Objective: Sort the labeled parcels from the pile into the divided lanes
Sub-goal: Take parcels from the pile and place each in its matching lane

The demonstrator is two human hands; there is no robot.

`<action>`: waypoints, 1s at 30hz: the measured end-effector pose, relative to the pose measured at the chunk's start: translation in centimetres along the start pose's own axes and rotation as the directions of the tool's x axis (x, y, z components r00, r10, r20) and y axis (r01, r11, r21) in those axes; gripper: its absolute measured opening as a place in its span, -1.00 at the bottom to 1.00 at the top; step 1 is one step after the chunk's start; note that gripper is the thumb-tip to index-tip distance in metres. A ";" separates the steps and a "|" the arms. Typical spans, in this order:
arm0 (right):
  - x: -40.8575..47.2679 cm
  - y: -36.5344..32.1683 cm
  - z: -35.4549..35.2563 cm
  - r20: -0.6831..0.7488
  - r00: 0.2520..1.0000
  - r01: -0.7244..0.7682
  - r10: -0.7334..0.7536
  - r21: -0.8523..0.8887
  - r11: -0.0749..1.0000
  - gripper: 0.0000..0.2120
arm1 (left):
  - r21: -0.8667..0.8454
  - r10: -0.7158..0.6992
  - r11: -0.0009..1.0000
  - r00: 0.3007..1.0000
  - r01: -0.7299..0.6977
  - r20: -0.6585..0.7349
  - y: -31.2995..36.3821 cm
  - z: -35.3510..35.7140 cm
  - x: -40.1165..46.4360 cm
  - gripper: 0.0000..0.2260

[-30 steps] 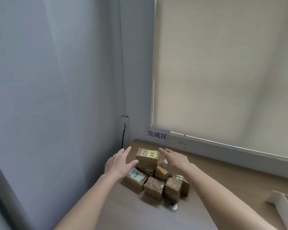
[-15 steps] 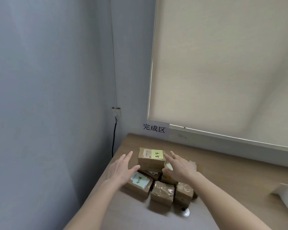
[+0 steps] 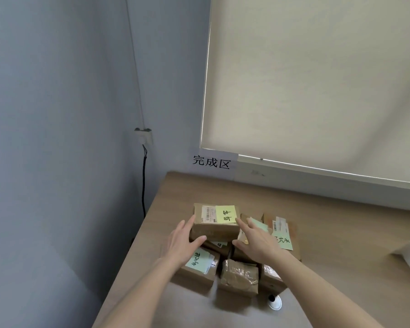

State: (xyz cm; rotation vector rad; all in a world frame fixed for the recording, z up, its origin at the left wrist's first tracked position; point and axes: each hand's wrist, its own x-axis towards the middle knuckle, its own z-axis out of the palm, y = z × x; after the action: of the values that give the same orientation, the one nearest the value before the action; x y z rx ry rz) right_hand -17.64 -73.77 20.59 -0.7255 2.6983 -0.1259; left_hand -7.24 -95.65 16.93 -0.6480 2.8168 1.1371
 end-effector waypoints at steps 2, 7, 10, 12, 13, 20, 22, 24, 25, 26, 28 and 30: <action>2.1 0.3 0.5 0.007 1.000 -0.017 0.016 0.025 1.000 -0.28 | -0.003 -0.001 1.000 1.000 0.001 0.020 -0.8 1.0 2.4 -0.29; 6.8 1.2 2.1 0.014 0.999 -0.047 0.046 0.100 0.994 -0.29 | -0.006 -0.010 1.000 0.999 0.010 0.039 -1.5 2.9 7.2 -0.32; 8.8 1.7 3.3 0.027 0.998 -0.055 0.052 0.133 0.990 -0.29 | -0.017 -0.013 1.000 0.999 0.014 0.048 -2.0 4.2 9.0 -0.32; 9.8 1.9 3.9 0.046 0.997 -0.062 0.056 0.143 0.988 -0.29 | -0.015 -0.031 0.999 0.998 0.032 0.049 -2.2 4.9 9.7 -0.32; 10.2 2.0 4.2 0.055 0.997 -0.065 0.057 0.149 0.987 -0.29 | -0.022 -0.036 0.999 0.998 0.037 0.046 -2.4 5.3 10.0 -0.32; 11.1 2.0 5.2 0.062 0.996 -0.068 0.056 0.212 0.975 -0.27 | -0.147 -0.010 0.989 1.000 0.013 0.024 -3.3 6.3 10.2 -0.31; 10.4 1.9 4.9 0.055 0.997 -0.061 0.050 0.219 0.974 -0.27 | -0.158 -0.007 0.987 1.000 0.007 -0.005 -2.8 6.0 9.4 -0.32; 9.4 1.7 4.2 0.031 0.999 -0.043 0.036 0.225 0.974 -0.28 | -0.161 -0.001 0.987 0.999 -0.005 -0.032 -2.2 5.3 8.3 -0.32; 8.8 1.5 3.7 0.020 0.999 -0.029 0.025 0.224 0.974 -0.28 | -0.156 0.007 0.988 0.999 -0.014 -0.044 -2.0 4.8 7.7 -0.33; 8.0 1.3 3.2 0.008 1.000 -0.015 0.013 0.226 0.974 -0.28 | -0.147 0.016 0.989 0.998 -0.024 -0.056 -1.7 4.2 7.0 -0.33; 6.3 0.9 2.1 -0.017 1.000 0.005 -0.001 0.228 0.974 -0.28 | -0.133 0.039 0.990 0.996 -0.050 -0.082 -0.8 3.1 5.4 -0.33; 4.1 0.6 0.9 -0.044 0.999 0.017 -0.008 0.225 0.974 -0.28 | -0.136 0.045 0.989 0.993 -0.059 -0.107 0.3 2.2 3.5 -0.34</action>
State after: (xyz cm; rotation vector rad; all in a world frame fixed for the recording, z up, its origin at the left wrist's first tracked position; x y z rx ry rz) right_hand -20.93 -75.26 18.44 -0.6771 2.6611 -0.4473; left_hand -10.85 -95.25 14.85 -0.6645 2.8753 1.3567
